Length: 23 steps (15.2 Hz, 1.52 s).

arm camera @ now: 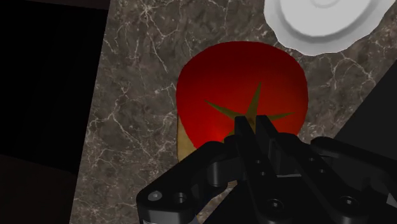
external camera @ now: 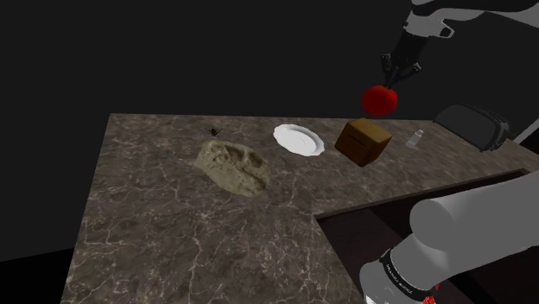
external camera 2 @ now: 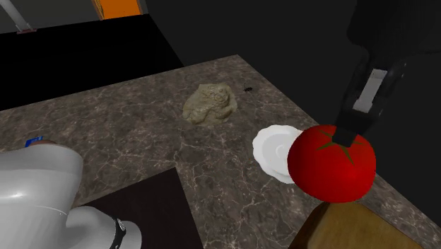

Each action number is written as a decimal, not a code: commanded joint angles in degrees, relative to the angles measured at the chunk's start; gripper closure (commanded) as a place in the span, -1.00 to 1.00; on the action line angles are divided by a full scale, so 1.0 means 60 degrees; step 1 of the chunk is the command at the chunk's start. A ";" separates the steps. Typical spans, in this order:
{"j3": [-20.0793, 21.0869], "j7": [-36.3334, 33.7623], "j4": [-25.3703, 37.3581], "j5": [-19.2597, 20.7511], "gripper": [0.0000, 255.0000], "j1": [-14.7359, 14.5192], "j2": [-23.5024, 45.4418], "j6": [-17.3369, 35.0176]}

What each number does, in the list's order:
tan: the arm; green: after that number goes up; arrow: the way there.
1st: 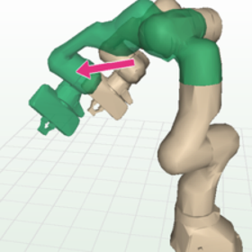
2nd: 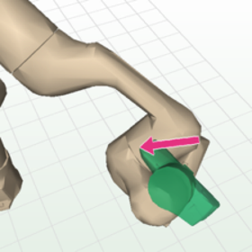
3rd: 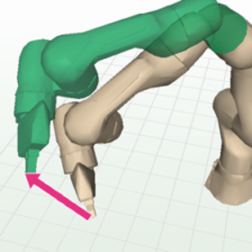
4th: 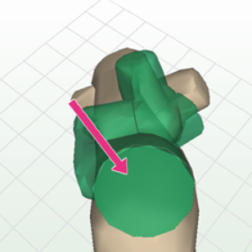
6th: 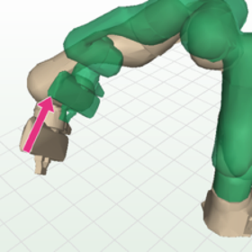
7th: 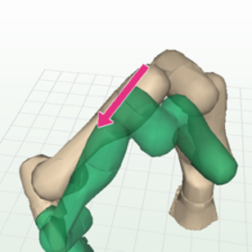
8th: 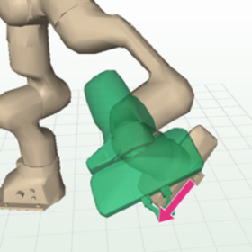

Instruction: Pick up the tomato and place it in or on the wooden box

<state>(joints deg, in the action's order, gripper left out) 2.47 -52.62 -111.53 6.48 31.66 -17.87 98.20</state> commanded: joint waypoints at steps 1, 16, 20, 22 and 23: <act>-0.0233 0.0376 0.0680 0.0059 1.00 0.0140 0.0542 -0.0092; -0.1175 0.2059 0.3821 -0.0083 1.00 0.0848 0.3334 -0.0249; -0.1176 0.2002 0.3157 -0.0066 1.00 0.0849 0.3218 0.0296; -0.1176 0.1975 0.2847 -0.0057 1.00 0.0850 0.3175 0.0563; -0.1177 0.1962 0.2696 -0.0053 1.00 0.0851 0.3157 0.0695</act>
<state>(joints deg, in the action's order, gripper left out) -4.60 -40.73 -94.36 6.14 36.77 1.24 101.51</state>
